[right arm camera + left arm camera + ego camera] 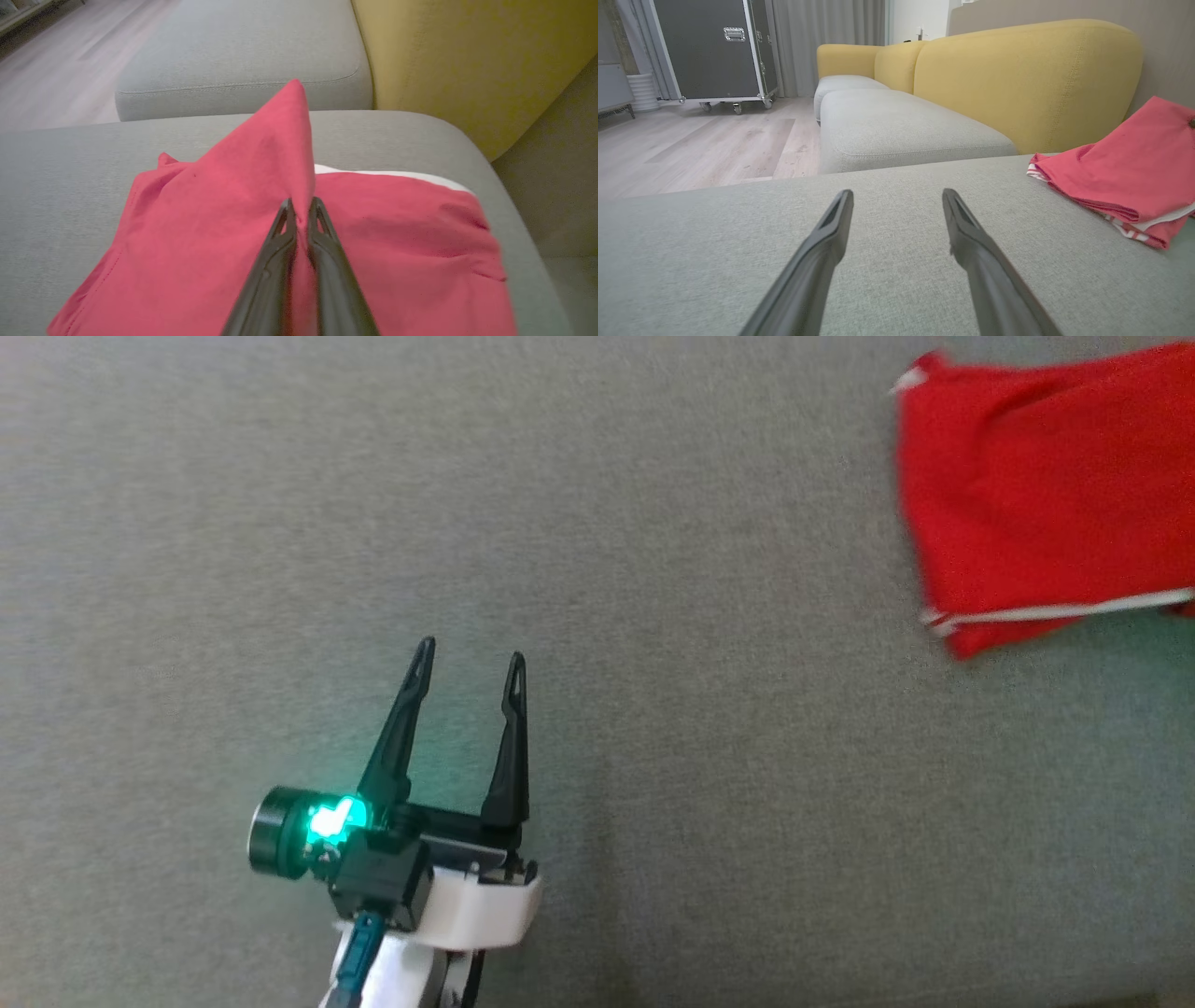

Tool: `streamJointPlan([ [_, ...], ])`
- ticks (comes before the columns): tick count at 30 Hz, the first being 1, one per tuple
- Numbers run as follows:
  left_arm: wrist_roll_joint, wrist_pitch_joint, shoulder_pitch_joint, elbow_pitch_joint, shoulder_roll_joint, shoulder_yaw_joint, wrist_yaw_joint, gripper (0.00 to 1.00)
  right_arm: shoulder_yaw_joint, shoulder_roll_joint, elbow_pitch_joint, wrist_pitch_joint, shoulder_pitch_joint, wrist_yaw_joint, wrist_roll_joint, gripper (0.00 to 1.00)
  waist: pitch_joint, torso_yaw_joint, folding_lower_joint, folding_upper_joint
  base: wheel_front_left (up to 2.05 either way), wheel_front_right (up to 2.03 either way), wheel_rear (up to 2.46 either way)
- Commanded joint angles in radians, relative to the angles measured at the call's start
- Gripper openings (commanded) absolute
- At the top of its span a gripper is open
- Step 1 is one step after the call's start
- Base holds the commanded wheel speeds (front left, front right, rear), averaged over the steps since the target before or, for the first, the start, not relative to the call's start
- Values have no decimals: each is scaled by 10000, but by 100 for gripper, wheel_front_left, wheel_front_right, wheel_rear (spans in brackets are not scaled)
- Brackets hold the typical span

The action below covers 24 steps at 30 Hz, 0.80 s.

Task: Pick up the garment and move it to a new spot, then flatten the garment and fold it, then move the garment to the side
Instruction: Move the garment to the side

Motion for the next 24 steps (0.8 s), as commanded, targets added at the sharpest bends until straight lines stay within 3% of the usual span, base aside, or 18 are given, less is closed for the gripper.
streamJointPlan([
  [1, 80, -51, -273, -236, -62, 215, -33, 100, -349, -1031, -190, 104, 6, -7, 65, 0, 413, -302, -3, 0, 0, 0, 0],
  [6, 64, -51, -497, -180, -62, 160, -31, 100, -1076, -2279, -69, 375, 218, -7, 140, 0, 650, -272, -3, 0, 0, 0, 0],
  [7, 44, -51, -522, -156, -62, 151, -32, 100, -1194, -2422, -14, 444, 279, -7, 117, 36, 665, -253, -3, 0, 0, 0, 0],
  [8, 18, -51, -545, -130, -62, 136, -33, 100, -1309, -2506, 54, 487, 331, -7, 78, 100, 664, -222, -3, 0, 0, 0, 0],
  [12, -105, -51, -553, -25, -62, 100, -20, 100, -1502, -2320, 102, 720, 573, -7, 19, 100, 479, -107, -3, 0, 0, 0, 0],
  [15, -264, -51, -474, 88, -62, 79, -26, 100, -1544, -1693, -6, 717, 912, -7, -196, 100, 107, 50, -3, 0, 0, 0, 0],
  [24, -763, -51, 238, 656, -62, 246, -82, 100, -808, 1773, -309, -1146, 2328, -7, -1753, 100, -1658, 688, -3, 0, 0, 0, 0],
])
